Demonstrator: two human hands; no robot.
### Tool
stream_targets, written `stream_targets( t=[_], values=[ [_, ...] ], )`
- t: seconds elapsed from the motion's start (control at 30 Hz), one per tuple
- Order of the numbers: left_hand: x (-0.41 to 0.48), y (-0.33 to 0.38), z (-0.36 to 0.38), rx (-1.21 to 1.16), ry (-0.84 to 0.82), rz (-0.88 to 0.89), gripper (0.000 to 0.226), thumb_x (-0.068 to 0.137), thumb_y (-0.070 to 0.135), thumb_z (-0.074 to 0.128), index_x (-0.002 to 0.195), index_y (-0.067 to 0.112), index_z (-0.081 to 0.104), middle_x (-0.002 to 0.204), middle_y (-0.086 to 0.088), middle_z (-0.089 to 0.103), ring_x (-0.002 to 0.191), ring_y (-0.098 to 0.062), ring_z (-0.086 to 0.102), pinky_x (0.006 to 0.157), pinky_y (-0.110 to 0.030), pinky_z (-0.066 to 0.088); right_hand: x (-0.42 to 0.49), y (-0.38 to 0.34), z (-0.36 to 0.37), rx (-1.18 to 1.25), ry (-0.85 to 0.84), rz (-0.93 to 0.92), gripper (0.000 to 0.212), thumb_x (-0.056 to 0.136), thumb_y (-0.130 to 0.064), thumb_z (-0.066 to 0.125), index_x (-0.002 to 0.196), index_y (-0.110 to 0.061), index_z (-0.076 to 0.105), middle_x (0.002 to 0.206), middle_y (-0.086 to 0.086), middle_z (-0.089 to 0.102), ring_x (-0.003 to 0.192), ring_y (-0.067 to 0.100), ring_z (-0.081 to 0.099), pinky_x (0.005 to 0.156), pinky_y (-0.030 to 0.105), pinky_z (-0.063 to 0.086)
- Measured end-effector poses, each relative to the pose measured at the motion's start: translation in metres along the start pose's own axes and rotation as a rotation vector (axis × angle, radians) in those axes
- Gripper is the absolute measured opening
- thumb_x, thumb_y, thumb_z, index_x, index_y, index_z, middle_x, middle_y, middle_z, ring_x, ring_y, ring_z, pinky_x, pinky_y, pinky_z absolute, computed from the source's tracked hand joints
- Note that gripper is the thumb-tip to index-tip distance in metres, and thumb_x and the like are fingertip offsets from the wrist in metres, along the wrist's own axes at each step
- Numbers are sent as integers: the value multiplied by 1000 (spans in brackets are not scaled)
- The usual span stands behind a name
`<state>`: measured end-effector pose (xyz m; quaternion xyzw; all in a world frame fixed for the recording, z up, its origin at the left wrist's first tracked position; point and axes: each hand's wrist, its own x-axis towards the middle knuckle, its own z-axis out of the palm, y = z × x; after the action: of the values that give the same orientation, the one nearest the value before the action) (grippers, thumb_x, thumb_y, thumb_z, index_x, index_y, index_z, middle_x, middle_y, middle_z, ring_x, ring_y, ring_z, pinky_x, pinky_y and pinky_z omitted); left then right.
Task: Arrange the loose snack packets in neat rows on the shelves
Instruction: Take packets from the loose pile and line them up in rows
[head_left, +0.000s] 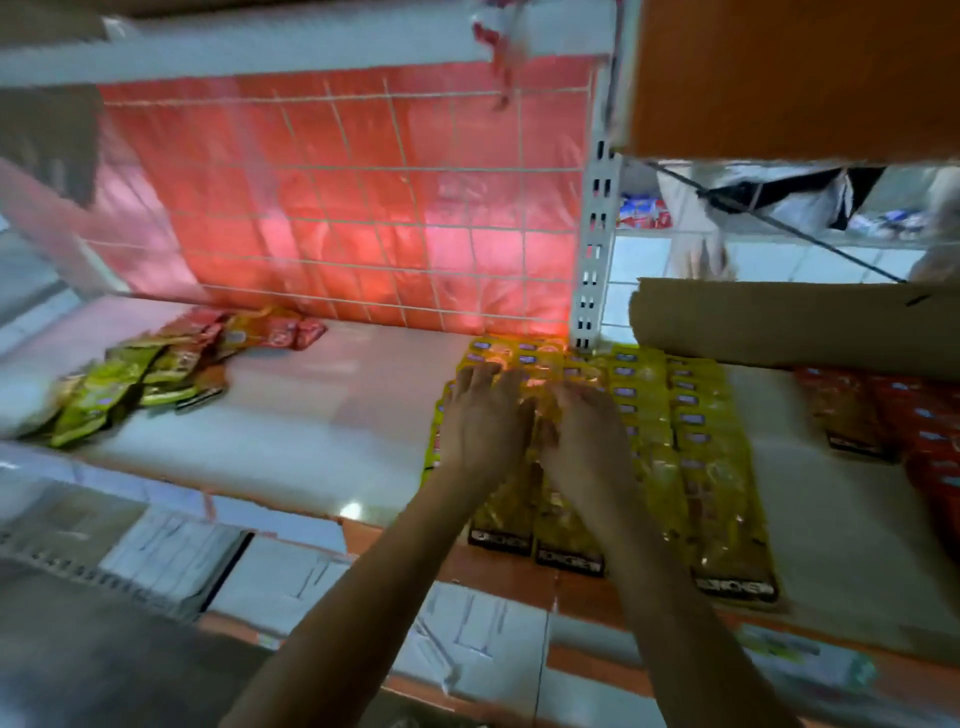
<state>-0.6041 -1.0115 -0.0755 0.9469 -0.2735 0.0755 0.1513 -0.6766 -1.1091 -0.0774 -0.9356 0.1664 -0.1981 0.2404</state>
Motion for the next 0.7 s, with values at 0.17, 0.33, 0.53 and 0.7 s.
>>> stream_targets(
  t=[0.17, 0.33, 0.53, 0.7],
  values=[
    [8, -90, -18, 20, 26, -27, 47, 97, 40, 44, 141, 25, 42, 147, -4, 41, 136, -24, 32, 102, -37, 36, 20, -75, 57, -15, -22, -46, 39, 81, -7, 60, 120, -5, 61, 118, 17, 62, 113, 35, 53, 98, 39, 37],
    [15, -175, -35, 41, 21, -83, 53, 97, 43, 46, 145, 21, 39, 150, -7, 41, 139, -27, 32, 108, -39, 35, 38, -139, 113, 1, -44, -63, 39, 84, -8, 60, 122, -6, 60, 124, 14, 61, 117, 32, 52, 102, 36, 35],
    [33, -265, -52, 97, 6, -199, 53, 91, 22, 53, 141, 16, 38, 138, -8, 47, 123, -27, 45, 90, -38, 43, 69, -199, 175, -3, -125, -67, 45, 89, -18, 57, 133, -11, 52, 136, 9, 54, 126, 26, 46, 108, 31, 30],
    [58, -322, -51, 150, 8, -237, 63, 86, 7, 43, 146, 16, 27, 149, -12, 31, 133, -32, 33, 97, -42, 38, 105, -228, 209, -19, -164, -58, 49, 87, -14, 56, 135, -10, 48, 135, 10, 54, 124, 27, 48, 104, 31, 34]
  ],
)
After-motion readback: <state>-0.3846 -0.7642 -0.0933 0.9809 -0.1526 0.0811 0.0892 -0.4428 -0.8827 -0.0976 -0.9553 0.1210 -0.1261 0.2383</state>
